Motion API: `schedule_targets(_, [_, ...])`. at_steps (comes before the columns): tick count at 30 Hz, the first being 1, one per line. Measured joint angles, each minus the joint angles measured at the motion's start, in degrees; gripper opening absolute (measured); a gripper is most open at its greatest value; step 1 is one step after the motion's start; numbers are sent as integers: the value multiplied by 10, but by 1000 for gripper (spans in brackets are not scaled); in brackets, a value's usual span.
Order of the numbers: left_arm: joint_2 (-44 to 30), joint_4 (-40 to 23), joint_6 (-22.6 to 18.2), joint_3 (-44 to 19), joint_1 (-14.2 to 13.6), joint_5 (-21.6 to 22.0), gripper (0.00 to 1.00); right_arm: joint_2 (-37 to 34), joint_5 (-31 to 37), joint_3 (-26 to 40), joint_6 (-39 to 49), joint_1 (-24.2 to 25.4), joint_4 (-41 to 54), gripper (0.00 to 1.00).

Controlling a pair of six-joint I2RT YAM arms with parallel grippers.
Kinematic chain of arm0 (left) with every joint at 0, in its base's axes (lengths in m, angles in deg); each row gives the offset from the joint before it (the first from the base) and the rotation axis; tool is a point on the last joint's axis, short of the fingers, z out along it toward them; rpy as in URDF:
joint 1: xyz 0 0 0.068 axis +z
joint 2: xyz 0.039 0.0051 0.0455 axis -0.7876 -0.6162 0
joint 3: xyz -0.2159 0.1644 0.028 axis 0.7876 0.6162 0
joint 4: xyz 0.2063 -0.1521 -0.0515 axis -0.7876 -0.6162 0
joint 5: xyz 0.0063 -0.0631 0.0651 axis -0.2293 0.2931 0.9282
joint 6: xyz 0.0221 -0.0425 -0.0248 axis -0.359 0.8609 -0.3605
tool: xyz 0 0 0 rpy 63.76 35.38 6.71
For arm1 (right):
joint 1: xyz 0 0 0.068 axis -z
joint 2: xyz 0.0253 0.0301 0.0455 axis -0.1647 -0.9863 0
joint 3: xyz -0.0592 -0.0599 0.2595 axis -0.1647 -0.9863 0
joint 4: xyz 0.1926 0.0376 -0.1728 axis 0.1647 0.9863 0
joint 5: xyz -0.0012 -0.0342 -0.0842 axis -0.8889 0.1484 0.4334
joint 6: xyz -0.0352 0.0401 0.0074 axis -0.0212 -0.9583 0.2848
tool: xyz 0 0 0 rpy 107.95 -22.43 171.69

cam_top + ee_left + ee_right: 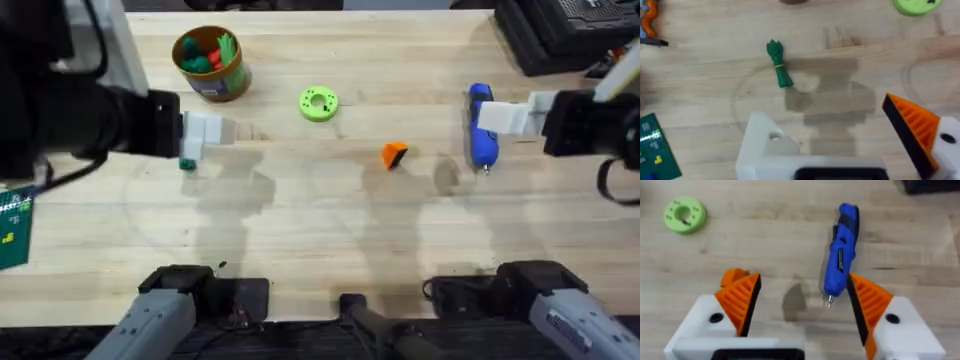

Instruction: Pick up the gripper from the table and insert it into the empty holder that is missing its gripper. Then pick up a screw, insert it into the mounting hole, and use the screwdriver to tighten it. Finally, clean up the table by picking up the vegetable and placing it into the bucket.

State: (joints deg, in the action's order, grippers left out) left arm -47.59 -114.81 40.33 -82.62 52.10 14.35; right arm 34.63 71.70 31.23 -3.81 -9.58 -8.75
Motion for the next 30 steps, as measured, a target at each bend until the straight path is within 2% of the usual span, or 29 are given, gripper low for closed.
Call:
schedule_targets(6, [-77, -40, -2, -44, 0, 1, 985, -98, 0, 73, 0, 0, 69, 993])
schedule_targets(9, [-113, -40, -4, -44, 0, 2, 985, -139, 0, 79, 0, 0, 72, 993])
schedule_targets(13, [-141, -33, -4, -44, 8, 2, 985, -160, 0, 79, 0, 0, 73, 993])
schedule_targets(18, [-186, 3, -4, -35, 51, 2, 985, -170, 0, 79, 0, 0, 73, 992])
schedule_targets(26, [-248, 139, -4, 75, 131, -3, 985, -170, 0, 79, 0, 0, 73, 993])
schedule_targets(30, [-273, 185, -4, 94, 159, -4, 985, -170, 0, 79, 0, 0, 73, 993])
